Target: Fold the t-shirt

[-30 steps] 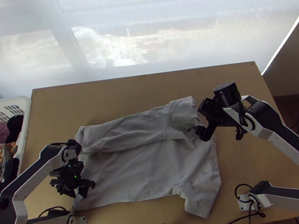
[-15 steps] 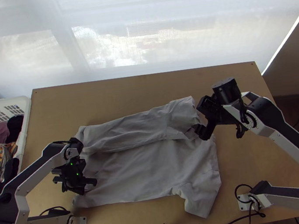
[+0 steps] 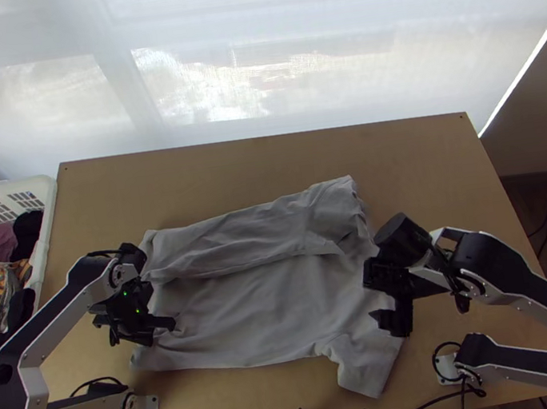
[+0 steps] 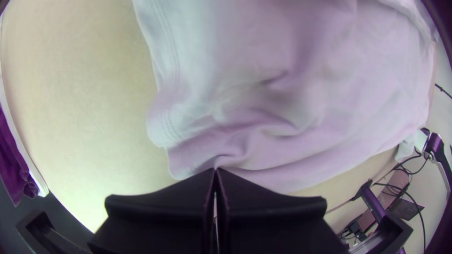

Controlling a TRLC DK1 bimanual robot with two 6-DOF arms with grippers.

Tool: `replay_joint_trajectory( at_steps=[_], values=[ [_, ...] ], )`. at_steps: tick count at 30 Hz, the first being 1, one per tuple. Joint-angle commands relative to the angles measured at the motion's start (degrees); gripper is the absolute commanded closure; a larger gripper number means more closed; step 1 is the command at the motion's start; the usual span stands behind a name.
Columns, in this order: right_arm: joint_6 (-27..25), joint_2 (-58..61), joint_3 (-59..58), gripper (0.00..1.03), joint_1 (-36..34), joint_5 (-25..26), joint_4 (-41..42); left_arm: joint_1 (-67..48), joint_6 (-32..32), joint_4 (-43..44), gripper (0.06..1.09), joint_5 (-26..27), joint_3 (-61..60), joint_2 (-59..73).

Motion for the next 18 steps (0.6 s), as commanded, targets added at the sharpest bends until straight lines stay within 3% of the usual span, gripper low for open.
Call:
replay_joint_trajectory(
  at_steps=[1,10,18],
  values=[
    [0.6,-4.2,-4.6,0.05,8.9,-0.2,-3.5,0.8,-0.3,-0.1,1.05,0.0,0.0,-0.9],
    [-1.3,-2.4,-8.8,0.05,19.7,-0.3,0.6,1.9,-0.2,0.3,1.05,-0.1,0.0,-1.5],
    [-2.8,-1.5,-16.4,0.05,24.9,-0.2,10.5,3.5,-0.1,0.1,1.05,-0.2,-0.1,-2.3]
  ],
)
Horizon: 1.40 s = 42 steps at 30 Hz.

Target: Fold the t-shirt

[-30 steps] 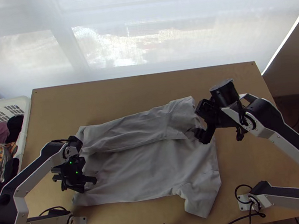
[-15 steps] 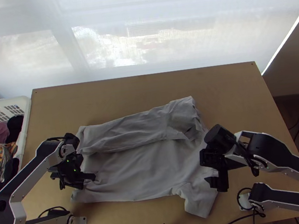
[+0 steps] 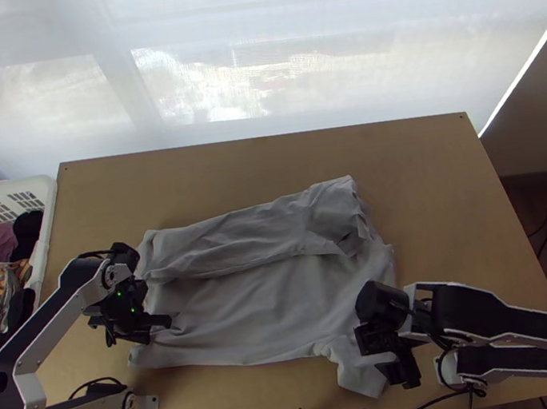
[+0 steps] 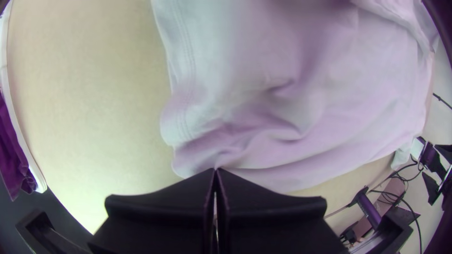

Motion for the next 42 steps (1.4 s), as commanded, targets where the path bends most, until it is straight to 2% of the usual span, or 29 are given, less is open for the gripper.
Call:
replay_joint_trajectory(
  at_steps=[1,7,10,15,18,24,26,27,35,42],
  values=[
    [-0.8,0.9,-6.3,0.05,5.7,0.1,7.2,1.1,0.0,-0.1,1.05,0.0,-0.2,-0.5],
    [-1.1,3.0,-9.5,0.05,6.9,0.1,12.1,2.0,-0.1,0.0,1.05,0.0,-0.2,-0.2],
    [-0.7,4.5,-9.7,0.09,7.7,0.0,13.6,2.1,-0.1,0.3,1.05,0.0,0.0,0.3],
    [0.1,5.9,-11.4,0.1,8.7,-0.1,15.5,2.1,-0.2,0.5,1.05,0.0,0.9,1.3],
    [-0.3,6.7,-12.7,0.27,8.6,-0.1,16.8,2.1,-0.2,0.5,1.05,0.0,1.5,1.9],
    [-0.3,7.8,-14.8,0.74,8.4,0.0,20.6,2.1,-0.3,0.3,1.05,0.0,1.8,2.1],
    [0.0,7.8,-15.3,0.93,8.4,0.1,21.9,2.1,-0.3,0.2,1.05,0.0,1.8,1.9],
    [0.1,7.9,-15.3,0.99,8.3,0.1,22.3,2.1,-0.3,0.1,1.05,0.0,1.8,1.8],
    [0.4,6.8,-13.0,1.0,5.5,1.3,21.0,2.2,-0.1,-0.6,1.05,-0.1,2.0,0.8],
    [-3.9,4.8,-5.3,1.0,-5.6,1.8,18.9,3.3,0.1,-1.6,1.05,-0.1,3.9,-2.0]
  ],
)
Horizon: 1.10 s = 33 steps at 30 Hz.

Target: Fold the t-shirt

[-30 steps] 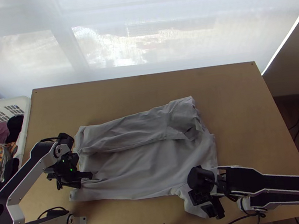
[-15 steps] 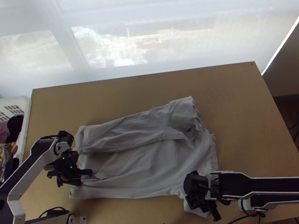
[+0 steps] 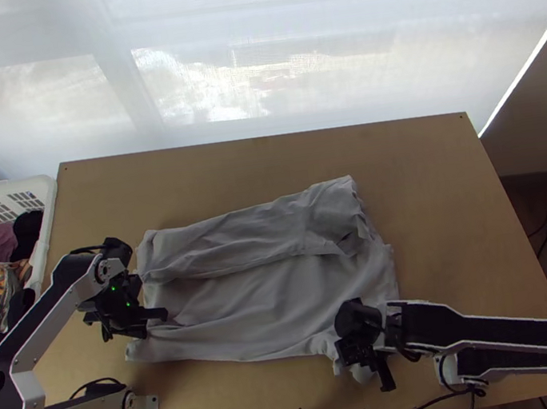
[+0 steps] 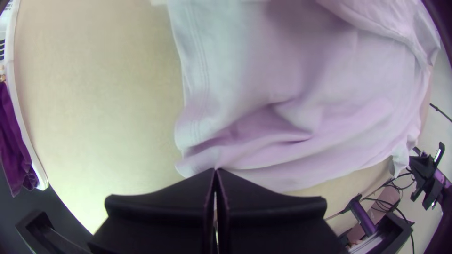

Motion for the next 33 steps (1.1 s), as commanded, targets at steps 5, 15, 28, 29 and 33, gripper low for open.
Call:
replay_joint_trajectory(
  at_steps=[5,15,28,29,33],
  values=[
    [-6.7,-0.5,12.0,1.0,-17.8,0.4,-1.8,2.6,0.4,-0.9,1.05,-0.1,3.5,-4.6],
    [-7.7,1.4,17.1,1.0,-27.1,0.4,-1.9,5.4,0.9,-0.7,1.05,-0.1,9.8,-6.0],
    [-7.9,5.3,22.7,1.0,-36.3,0.4,-0.6,5.5,1.8,0.0,1.05,-0.1,17.2,-5.5],
    [-8.2,6.1,23.4,1.0,-37.1,0.4,-0.3,5.4,1.8,0.1,1.05,-0.1,17.9,-5.2],
    [-9.3,9.4,26.2,1.0,-39.4,0.3,0.8,5.0,2.1,0.2,1.05,-0.1,20.7,-3.8]
  ],
)
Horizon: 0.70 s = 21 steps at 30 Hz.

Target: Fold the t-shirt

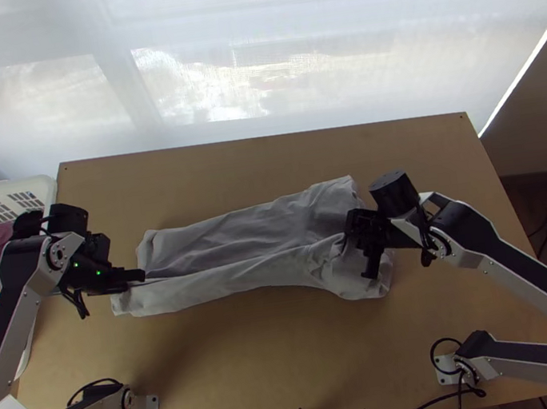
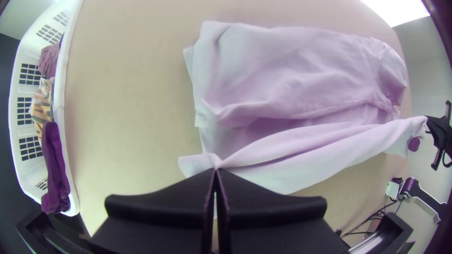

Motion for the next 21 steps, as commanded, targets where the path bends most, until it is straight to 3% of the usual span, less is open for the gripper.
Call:
replay_joint_trajectory(
  at_steps=[1,21],
  values=[
    [-1.4,5.1,5.0,1.0,-4.8,-0.1,1.2,-0.3,0.5,0.5,1.05,0.0,5.0,2.1],
    [-7.2,22.2,17.6,1.0,-11.8,-0.7,4.1,-0.7,1.1,2.9,1.05,-0.7,24.7,21.2]
  ],
)
